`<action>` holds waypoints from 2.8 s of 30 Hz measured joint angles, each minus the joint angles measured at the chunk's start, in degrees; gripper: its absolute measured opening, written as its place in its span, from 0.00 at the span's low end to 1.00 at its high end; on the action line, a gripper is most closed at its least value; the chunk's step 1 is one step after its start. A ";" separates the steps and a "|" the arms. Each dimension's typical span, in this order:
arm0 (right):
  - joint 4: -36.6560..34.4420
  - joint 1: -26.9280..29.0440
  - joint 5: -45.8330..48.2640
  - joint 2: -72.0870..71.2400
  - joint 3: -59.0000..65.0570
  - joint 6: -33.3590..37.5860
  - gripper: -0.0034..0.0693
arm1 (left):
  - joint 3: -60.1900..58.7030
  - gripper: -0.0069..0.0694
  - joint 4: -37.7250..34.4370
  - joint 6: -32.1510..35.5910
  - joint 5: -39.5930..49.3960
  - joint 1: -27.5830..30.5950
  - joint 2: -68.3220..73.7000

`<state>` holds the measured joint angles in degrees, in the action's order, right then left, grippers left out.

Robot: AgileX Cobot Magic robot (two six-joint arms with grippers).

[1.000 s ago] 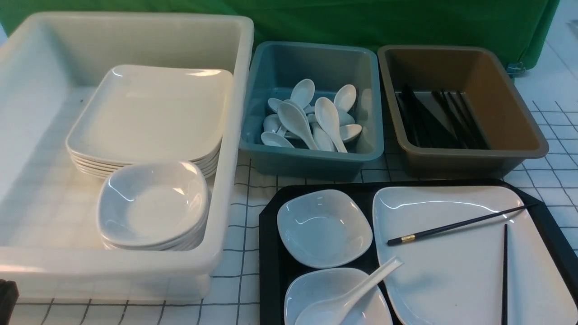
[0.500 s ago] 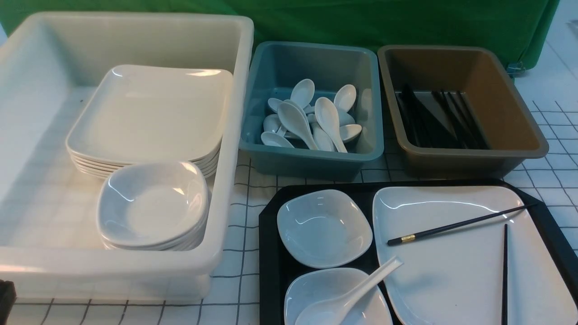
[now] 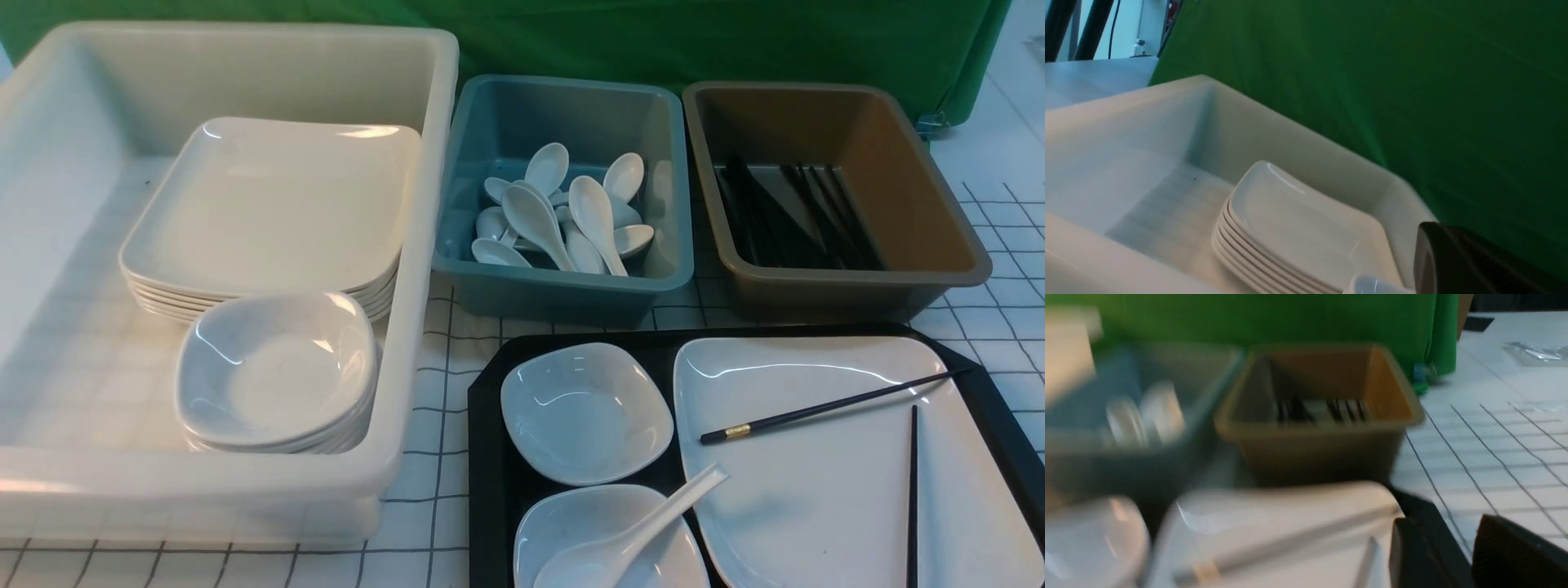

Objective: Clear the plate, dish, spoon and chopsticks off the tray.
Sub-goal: Use the right arm to grab a chopstick from the plate

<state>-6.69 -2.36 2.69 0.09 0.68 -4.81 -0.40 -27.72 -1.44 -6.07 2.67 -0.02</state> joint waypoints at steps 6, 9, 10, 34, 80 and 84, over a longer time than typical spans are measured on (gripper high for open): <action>-2.12 -0.05 -16.20 0.00 0.00 -20.53 0.37 | 0.00 0.10 -0.55 -7.39 -11.41 0.00 0.00; -2.24 -0.05 -20.01 0.00 0.00 -20.66 0.36 | 0.94 0.10 3.27 -17.58 -18.47 0.00 0.00; -2.31 -0.05 -21.10 0.00 0.00 -20.66 0.36 | 2.04 0.10 5.44 -19.96 -19.54 0.00 0.00; 1.73 -16.78 43.17 41.45 -45.28 -3.22 0.05 | 56.77 0.09 5.33 10.02 65.16 0.00 47.27; -2.73 -5.13 50.41 98.22 -53.11 4.81 0.22 | 65.13 0.09 6.71 19.09 41.00 -56.66 84.02; -2.82 -5.13 52.05 98.28 -53.11 4.81 0.11 | 65.13 0.09 6.71 19.09 41.00 -56.66 84.02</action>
<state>-9.50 -7.49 54.74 98.38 -52.44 0.00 64.74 -21.01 17.65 34.93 -53.99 84.00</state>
